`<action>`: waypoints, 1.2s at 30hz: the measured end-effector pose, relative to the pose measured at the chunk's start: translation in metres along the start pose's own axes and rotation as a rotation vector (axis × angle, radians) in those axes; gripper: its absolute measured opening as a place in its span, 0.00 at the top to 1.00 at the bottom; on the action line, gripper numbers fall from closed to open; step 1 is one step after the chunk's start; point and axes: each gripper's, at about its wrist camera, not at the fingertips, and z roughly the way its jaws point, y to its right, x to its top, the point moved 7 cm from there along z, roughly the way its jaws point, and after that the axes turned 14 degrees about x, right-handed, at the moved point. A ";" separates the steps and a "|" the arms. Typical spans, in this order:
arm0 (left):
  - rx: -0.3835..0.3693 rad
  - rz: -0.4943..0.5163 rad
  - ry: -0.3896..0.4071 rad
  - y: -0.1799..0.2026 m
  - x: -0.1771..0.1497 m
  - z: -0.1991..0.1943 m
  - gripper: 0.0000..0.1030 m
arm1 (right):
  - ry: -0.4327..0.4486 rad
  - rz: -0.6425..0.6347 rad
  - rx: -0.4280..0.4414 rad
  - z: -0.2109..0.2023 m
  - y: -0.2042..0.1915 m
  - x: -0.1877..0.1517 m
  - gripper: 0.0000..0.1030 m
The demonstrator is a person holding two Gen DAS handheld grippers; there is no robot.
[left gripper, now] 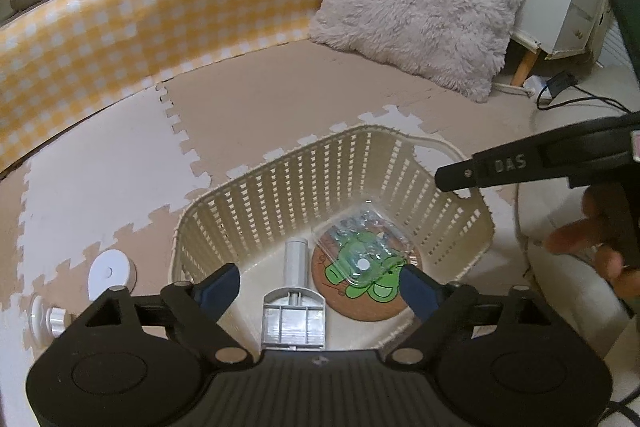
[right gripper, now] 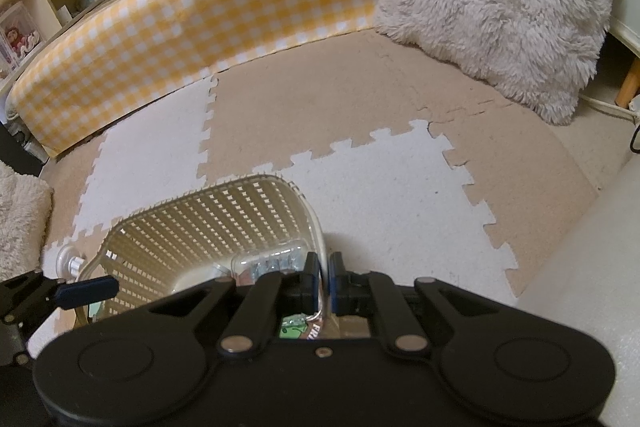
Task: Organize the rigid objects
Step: 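Move the left gripper to the white charger and grasp it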
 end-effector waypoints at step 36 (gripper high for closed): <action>0.088 -0.352 0.050 -0.077 -0.094 -0.053 0.00 | -0.012 -0.026 -0.018 0.000 -0.002 0.000 0.95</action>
